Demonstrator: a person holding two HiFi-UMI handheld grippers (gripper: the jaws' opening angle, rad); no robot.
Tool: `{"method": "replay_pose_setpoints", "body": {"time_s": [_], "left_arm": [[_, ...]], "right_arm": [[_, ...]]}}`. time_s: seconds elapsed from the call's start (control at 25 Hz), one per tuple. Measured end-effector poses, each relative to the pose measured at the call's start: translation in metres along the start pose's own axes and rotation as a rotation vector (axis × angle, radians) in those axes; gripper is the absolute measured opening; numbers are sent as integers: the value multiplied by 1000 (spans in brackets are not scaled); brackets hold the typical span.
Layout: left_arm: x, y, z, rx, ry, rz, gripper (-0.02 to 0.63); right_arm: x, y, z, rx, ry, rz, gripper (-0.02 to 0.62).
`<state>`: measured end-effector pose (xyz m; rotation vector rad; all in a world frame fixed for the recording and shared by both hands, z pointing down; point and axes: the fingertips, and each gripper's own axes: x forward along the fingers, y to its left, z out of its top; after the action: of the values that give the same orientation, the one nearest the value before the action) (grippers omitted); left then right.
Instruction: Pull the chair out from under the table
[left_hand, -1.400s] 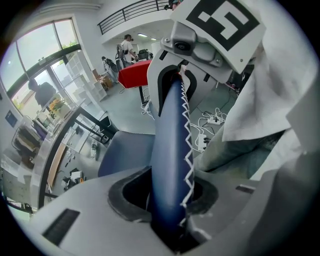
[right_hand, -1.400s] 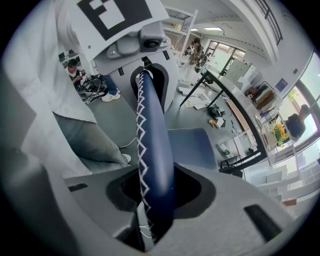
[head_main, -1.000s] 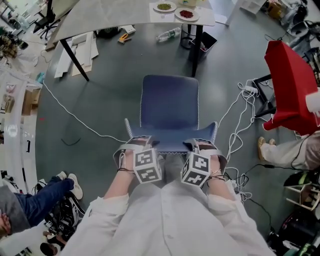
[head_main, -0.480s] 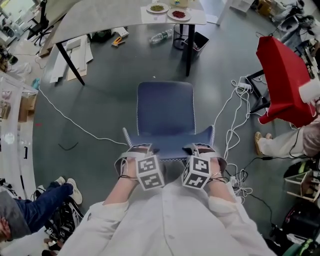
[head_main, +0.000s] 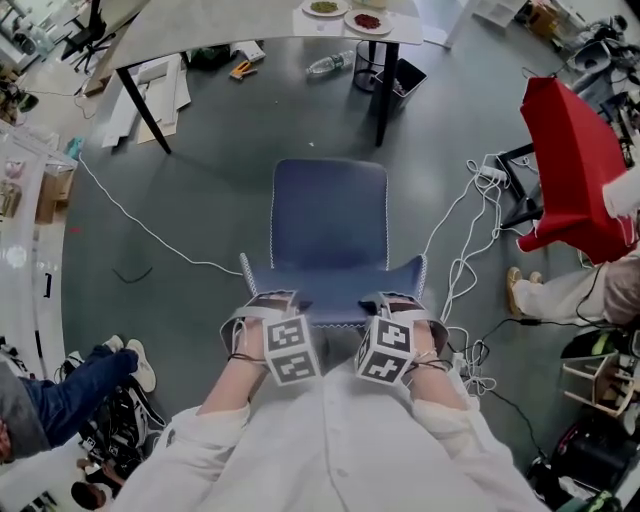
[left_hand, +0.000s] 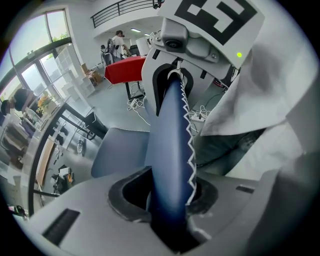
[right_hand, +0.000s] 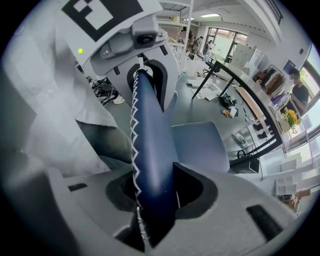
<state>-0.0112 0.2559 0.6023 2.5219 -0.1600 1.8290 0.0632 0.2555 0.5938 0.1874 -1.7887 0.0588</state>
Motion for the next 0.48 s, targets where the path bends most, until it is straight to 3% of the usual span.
{"method": "replay_pose_setpoints", "body": {"time_s": [0.32,0.48], "left_arm": [[1,-4,4,-25,7,-25,144],[3,-6,4,-33,10,-33,198]], "right_arm": [[-3,1,-1,-2,-54,9,135],[-4,0,1,19,-84,25,154]]}}
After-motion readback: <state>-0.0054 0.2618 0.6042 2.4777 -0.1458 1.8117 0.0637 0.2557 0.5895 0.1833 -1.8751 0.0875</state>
